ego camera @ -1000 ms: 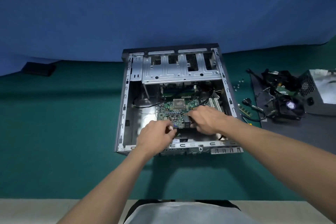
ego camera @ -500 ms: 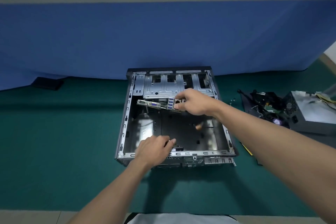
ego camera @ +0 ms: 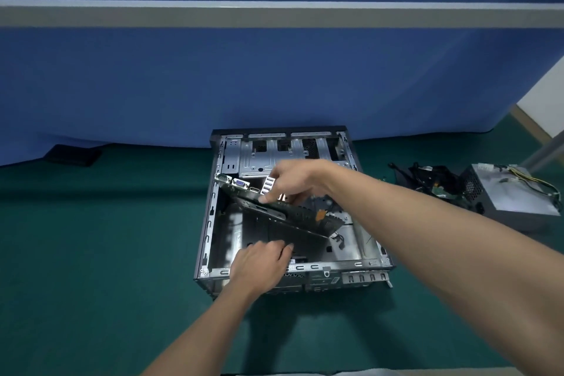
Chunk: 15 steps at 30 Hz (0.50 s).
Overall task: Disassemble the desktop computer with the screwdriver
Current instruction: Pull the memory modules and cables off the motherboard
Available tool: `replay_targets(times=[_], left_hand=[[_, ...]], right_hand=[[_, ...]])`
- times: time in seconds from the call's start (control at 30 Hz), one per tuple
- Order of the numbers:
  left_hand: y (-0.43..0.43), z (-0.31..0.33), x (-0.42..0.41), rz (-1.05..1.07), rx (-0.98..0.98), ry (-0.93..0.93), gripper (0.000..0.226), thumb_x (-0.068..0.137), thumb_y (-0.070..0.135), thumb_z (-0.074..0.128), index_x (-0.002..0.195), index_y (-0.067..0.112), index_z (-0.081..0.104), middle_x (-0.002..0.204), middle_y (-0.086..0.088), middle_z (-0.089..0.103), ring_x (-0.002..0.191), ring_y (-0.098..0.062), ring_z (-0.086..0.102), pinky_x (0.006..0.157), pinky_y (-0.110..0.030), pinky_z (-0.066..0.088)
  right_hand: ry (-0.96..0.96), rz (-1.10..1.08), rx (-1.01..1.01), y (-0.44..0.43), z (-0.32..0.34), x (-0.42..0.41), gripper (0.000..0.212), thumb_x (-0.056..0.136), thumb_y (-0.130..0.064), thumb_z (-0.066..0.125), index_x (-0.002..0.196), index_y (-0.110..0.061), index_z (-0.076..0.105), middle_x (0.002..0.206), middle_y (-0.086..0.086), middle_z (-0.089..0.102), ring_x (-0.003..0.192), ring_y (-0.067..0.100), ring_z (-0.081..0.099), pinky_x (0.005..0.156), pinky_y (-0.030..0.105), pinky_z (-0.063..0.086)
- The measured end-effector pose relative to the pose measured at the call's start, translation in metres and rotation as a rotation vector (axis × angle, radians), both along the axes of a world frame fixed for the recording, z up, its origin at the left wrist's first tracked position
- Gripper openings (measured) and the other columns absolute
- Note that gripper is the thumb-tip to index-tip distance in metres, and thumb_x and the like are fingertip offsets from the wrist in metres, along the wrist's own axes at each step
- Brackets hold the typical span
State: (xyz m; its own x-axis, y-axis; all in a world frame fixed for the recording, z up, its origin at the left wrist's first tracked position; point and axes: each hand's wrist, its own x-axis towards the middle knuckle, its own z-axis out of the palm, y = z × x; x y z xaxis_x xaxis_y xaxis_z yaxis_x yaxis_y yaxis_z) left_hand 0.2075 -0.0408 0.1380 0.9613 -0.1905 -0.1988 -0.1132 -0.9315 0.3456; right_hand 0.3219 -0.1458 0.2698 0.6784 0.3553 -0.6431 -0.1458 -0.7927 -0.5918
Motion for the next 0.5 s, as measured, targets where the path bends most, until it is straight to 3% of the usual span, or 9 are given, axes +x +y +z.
replay_targets(times=[0.07,0.17,0.27,0.33,0.43,0.5], left_hand=[[0.001,-0.001,0.0,-0.005,-0.014,0.001,0.043,0.1,0.051,0.023,0.078,0.026,0.049,0.087,-0.002,0.069,0.087,-0.027,0.064,0.07,-0.037,0.043],[0.002,-0.003,0.0,-0.043,-0.02,-0.012,0.043,0.099,0.055,0.02,0.077,0.027,0.044,0.084,0.0,0.067,0.084,-0.025,0.063,0.065,-0.035,0.037],[0.002,-0.002,0.0,-0.093,-0.031,-0.024,0.044,0.098,0.06,0.018,0.081,0.028,0.044,0.081,0.003,0.064,0.073,-0.018,0.055,0.062,-0.033,0.03],[0.002,0.0,0.002,-0.096,-0.066,-0.009,0.046,0.097,0.061,0.021,0.088,0.026,0.05,0.082,0.003,0.065,0.072,-0.016,0.053,0.062,-0.032,0.032],[0.0,0.003,0.005,-0.067,-0.137,-0.013,0.046,0.097,0.059,0.026,0.094,0.026,0.058,0.081,0.005,0.066,0.078,-0.017,0.06,0.062,-0.031,0.037],[-0.004,0.009,0.004,-0.058,-0.158,-0.116,0.044,0.097,0.057,0.03,0.093,0.026,0.061,0.078,0.006,0.066,0.072,-0.016,0.06,0.058,-0.028,0.037]], right_hand=[[-0.064,0.004,0.014,0.001,-0.001,-0.001,0.052,0.086,-0.025,0.071,0.127,-0.002,0.05,0.091,0.005,0.06,0.069,0.016,0.058,0.052,0.023,0.05],[-0.131,-0.116,0.119,-0.006,0.0,0.0,0.046,0.084,-0.028,0.074,0.113,0.005,0.059,0.073,0.007,0.055,0.062,0.018,0.051,0.054,0.026,0.041],[-0.072,-0.318,0.288,-0.019,0.0,0.001,0.022,0.082,-0.026,0.075,0.081,-0.009,0.062,0.053,-0.003,0.059,0.046,0.01,0.055,0.047,0.022,0.045],[-0.003,-0.367,0.351,-0.026,-0.003,-0.003,0.022,0.083,-0.022,0.074,0.074,-0.012,0.057,0.051,-0.004,0.061,0.045,0.009,0.058,0.047,0.023,0.047],[0.054,-0.373,0.36,-0.031,-0.008,-0.011,0.019,0.084,-0.018,0.072,0.084,-0.009,0.055,0.063,0.002,0.064,0.055,0.015,0.062,0.054,0.029,0.053],[0.045,-0.388,0.358,-0.031,-0.01,-0.012,0.017,0.086,-0.016,0.07,0.088,-0.007,0.055,0.071,0.004,0.061,0.059,0.017,0.06,0.051,0.027,0.052]])
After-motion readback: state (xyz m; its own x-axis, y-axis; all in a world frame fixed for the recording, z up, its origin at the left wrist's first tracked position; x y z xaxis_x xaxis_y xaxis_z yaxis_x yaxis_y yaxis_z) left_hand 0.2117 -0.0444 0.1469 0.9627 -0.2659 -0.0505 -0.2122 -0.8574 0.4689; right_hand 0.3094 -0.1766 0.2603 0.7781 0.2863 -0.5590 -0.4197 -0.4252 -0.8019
